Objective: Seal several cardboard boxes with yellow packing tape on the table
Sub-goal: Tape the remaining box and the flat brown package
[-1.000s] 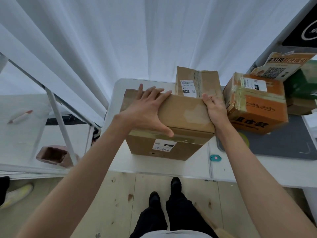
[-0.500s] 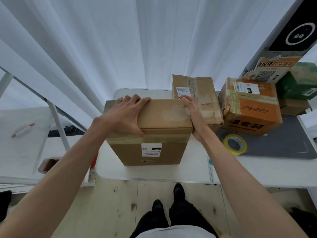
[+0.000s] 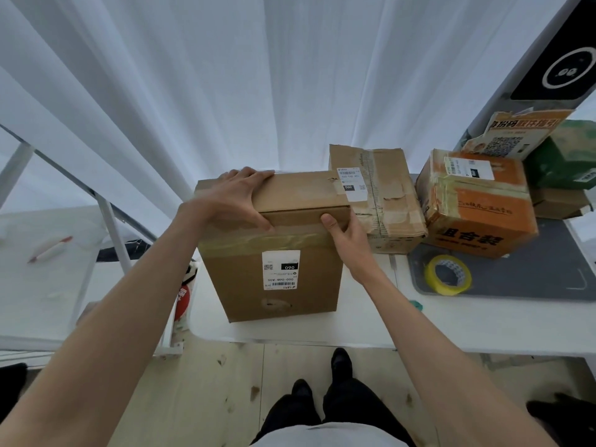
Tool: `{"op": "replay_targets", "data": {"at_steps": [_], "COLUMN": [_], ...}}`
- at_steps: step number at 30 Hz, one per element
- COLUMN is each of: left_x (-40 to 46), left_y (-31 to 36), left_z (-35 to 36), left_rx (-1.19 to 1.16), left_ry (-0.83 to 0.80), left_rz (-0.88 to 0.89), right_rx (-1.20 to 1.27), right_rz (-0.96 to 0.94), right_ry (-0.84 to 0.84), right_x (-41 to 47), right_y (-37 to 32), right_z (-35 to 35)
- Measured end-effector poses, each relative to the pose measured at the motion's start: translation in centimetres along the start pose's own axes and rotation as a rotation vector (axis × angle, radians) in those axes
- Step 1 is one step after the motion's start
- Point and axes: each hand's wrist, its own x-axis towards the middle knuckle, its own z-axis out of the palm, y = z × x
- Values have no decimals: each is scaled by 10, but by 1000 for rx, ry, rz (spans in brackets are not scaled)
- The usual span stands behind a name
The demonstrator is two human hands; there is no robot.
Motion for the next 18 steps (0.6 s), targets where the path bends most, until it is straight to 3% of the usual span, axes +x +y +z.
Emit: {"op": "replay_targets", "data": {"at_steps": [3,7,14,18], "left_x": [1,-2,6,26], "left_y": [-1,0,1,1], "left_z": [-1,-8,3,14], "left_rx": [7,20,-8,117], "left_ry": [2,8,322,294], "left_rz": [4,-2,12,-16], "right_rx": [-37,5,-35,-72], "right_rz": [-43,-4,25,54], "right_ry": [68,19,-68,-48], "right_x": [-4,2,36,65], "right_y": [0,6,13,11], "right_z": [3,3,7,11]}}
